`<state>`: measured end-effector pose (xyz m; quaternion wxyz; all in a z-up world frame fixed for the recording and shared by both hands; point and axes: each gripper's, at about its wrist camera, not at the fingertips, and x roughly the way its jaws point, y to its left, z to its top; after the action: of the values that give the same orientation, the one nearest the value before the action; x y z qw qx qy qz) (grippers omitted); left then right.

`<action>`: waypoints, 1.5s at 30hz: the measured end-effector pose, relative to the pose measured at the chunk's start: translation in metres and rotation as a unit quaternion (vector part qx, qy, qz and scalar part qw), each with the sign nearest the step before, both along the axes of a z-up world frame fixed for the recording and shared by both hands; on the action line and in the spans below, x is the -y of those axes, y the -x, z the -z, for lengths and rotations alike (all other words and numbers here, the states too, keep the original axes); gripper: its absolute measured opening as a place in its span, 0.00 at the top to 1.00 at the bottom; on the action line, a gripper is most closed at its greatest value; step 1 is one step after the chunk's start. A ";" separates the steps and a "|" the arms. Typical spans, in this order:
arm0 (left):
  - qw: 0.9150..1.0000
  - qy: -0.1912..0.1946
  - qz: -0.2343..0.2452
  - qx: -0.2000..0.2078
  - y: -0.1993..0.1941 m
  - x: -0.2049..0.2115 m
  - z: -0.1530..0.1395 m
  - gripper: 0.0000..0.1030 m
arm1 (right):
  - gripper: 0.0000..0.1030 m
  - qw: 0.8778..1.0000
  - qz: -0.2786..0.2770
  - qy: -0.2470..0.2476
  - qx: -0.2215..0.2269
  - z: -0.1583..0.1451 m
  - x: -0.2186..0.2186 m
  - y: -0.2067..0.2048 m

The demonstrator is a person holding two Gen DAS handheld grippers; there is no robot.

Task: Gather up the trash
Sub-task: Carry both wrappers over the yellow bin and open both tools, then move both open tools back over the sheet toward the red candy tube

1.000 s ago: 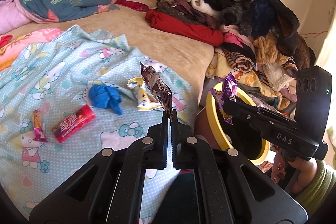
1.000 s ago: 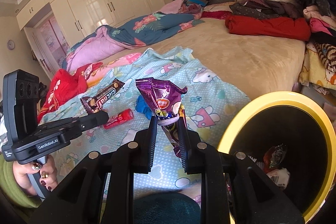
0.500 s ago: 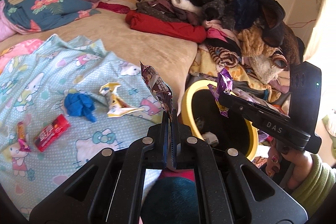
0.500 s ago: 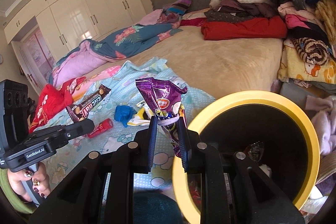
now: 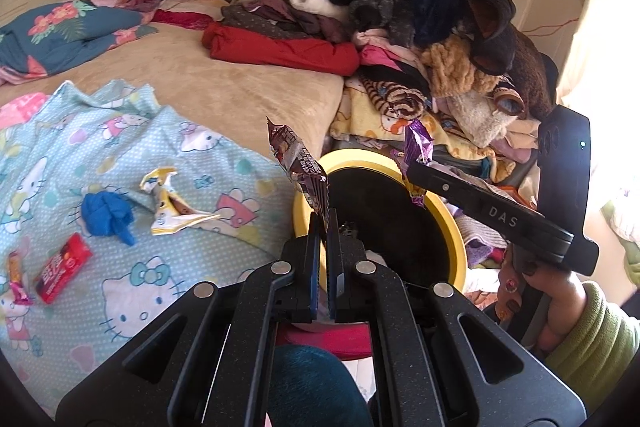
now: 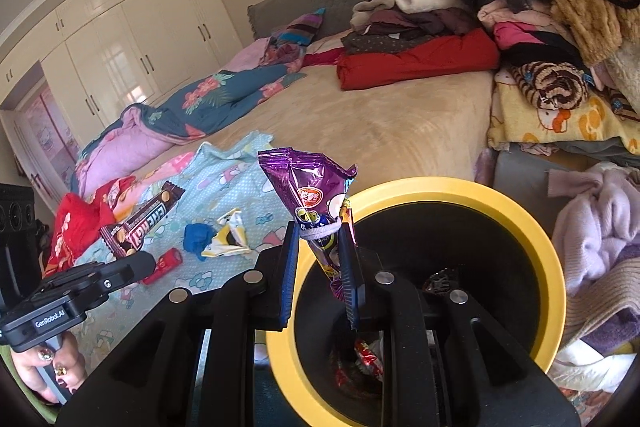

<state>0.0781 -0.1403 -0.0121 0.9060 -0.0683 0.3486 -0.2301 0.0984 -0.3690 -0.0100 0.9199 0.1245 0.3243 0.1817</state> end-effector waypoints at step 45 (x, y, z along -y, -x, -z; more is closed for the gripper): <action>0.996 -0.054 0.064 -0.041 -0.018 0.072 0.056 0.23 | 0.45 0.991 0.122 -0.027 -0.043 0.031 0.078 0.000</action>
<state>0.0960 -0.2119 -0.0677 0.8766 -0.0060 0.4012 -0.2656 0.0985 -0.4473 -0.0409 0.9169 0.1951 0.3407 0.0716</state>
